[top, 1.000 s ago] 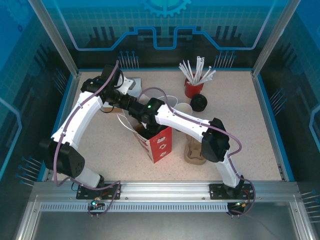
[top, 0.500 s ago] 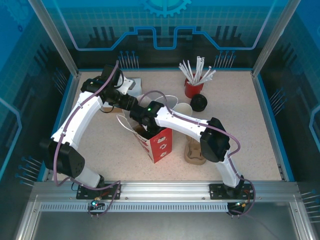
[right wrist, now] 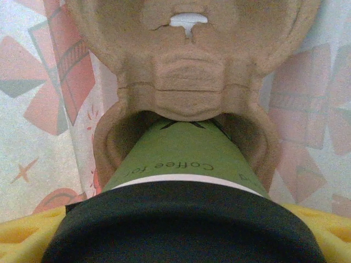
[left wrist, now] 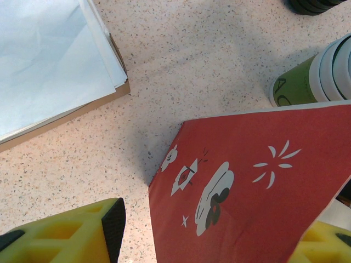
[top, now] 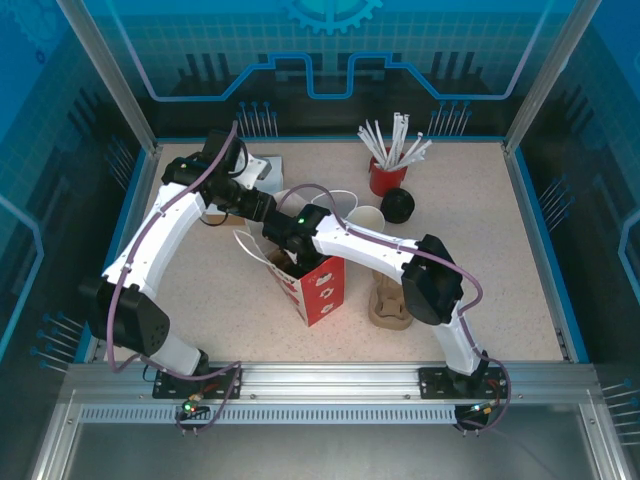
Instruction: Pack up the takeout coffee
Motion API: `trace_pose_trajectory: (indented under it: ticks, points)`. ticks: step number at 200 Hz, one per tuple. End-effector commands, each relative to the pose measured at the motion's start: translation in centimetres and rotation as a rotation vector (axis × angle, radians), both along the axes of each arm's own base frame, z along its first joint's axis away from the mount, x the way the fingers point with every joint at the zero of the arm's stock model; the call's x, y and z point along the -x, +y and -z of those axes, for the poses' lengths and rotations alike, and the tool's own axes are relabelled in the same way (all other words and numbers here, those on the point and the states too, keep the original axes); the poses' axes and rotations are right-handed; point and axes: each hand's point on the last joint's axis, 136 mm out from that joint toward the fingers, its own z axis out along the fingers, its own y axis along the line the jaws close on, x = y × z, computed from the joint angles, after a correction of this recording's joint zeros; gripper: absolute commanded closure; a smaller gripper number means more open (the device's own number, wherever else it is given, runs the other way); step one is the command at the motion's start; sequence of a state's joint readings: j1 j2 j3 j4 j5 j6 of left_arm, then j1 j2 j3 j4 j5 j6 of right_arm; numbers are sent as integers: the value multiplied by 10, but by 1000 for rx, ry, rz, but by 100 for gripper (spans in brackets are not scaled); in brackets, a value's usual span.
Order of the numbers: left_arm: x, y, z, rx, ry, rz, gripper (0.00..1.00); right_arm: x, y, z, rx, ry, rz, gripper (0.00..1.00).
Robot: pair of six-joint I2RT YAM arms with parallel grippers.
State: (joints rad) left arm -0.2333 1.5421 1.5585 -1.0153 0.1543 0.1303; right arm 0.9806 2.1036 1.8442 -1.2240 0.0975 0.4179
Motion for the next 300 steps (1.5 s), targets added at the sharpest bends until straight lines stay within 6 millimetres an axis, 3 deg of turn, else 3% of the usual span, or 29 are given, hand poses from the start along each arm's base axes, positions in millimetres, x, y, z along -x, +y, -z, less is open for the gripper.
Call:
trace_pose_trajectory:
  ticks: [1,188,300]
  points:
    - [5,-5,-3,17,14,18,43,13,-13,45,89,93,-6,14]
    - [5,-6,-6,20,9,21,41,7,-6,34,33,61,-1,13]
    - [13,-13,-11,57,2,50,43,-2,9,-16,-113,5,20,0]
